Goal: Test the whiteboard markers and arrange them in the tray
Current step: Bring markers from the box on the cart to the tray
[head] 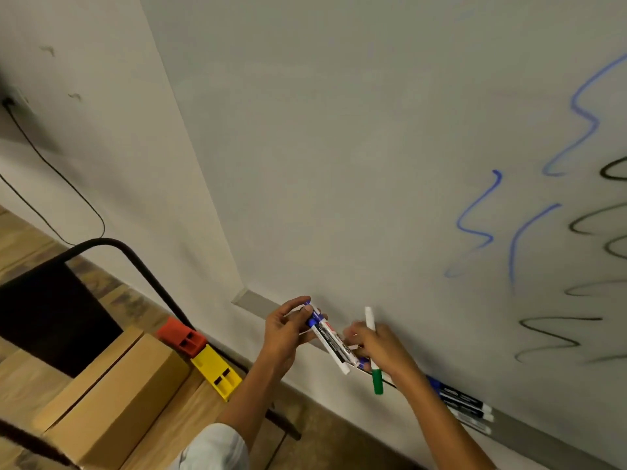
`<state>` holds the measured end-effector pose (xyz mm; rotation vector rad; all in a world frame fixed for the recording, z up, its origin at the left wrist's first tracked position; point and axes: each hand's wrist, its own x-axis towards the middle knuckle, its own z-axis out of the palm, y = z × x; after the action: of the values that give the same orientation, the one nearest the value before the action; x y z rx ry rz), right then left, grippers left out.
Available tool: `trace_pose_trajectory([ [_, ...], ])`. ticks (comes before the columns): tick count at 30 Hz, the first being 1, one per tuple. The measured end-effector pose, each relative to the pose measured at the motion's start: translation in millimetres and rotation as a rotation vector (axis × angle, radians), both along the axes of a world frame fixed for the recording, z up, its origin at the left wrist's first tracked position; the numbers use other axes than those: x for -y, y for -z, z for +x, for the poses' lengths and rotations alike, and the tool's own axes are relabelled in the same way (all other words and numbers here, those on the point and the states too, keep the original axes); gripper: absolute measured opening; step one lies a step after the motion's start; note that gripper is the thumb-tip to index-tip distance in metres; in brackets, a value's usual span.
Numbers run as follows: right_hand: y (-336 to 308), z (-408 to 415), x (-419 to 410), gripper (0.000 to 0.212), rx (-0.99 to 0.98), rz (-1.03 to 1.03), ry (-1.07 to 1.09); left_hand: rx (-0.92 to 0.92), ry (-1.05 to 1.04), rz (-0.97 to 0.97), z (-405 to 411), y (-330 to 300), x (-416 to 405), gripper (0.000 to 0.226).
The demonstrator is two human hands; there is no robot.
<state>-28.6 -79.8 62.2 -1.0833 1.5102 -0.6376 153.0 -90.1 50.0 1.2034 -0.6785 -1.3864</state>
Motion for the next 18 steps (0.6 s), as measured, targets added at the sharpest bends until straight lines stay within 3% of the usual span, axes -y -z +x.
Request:
trace_pose_trajectory([
  [2, -2, -7, 10, 0.050, -0.068, -0.061, 0.125, 0.031, 0.028, -0.002, 6, 0, 7, 0.022],
  [4, -7, -8, 17, 0.055, -0.003, -0.100, 0.312, 0.048, 0.074, -0.009, 12, 0, 12, 0.021],
  [8, -10, 16, 21, 0.030, 0.326, -0.176, 0.445, 0.054, 0.154, 0.007, 23, 6, 21, 0.021],
  [11, 5, 43, 13, 0.019, 0.279, -0.251, 0.408, 0.033, 0.181, 0.044, 29, 12, 27, 0.019],
  [14, 24, 63, 4, 0.007, 0.381, -0.200, 0.524, 0.001, 0.191, 0.060, 39, 17, 33, 0.019],
  [18, 34, 77, -3, 0.019, 0.538, -0.179, 0.660, -0.030, 0.206, 0.069, 50, 22, 41, 0.018],
])
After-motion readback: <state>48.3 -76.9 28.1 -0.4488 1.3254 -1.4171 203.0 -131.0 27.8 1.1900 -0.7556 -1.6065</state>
